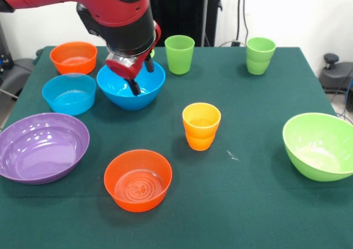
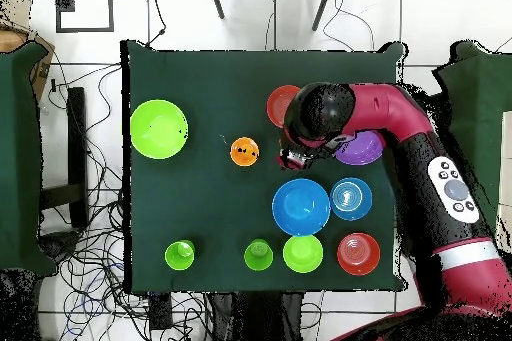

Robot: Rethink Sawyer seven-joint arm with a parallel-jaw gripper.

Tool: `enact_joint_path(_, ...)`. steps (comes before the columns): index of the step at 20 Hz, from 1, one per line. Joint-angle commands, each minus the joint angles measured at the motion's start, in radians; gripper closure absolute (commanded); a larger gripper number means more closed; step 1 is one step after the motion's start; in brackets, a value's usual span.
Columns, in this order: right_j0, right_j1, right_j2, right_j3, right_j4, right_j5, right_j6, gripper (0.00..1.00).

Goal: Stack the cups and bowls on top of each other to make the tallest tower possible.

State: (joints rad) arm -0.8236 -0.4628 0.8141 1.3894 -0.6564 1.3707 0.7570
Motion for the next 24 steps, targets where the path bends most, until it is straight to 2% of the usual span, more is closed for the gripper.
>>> enact_joint_path(1, 0.036, 0.047, -0.062, -0.068, -0.106, 0.069, -0.252, 0.00)
enact_joint_path(12, 0.013, 0.093, -0.077, -0.034, -0.170, -0.038, -0.216, 0.00)
enact_joint_path(19, -0.003, 0.097, -0.088, -0.012, -0.197, -0.063, -0.187, 0.00)
enact_joint_path(24, 0.015, 0.101, -0.107, -0.021, -0.228, -0.052, -0.164, 0.00)
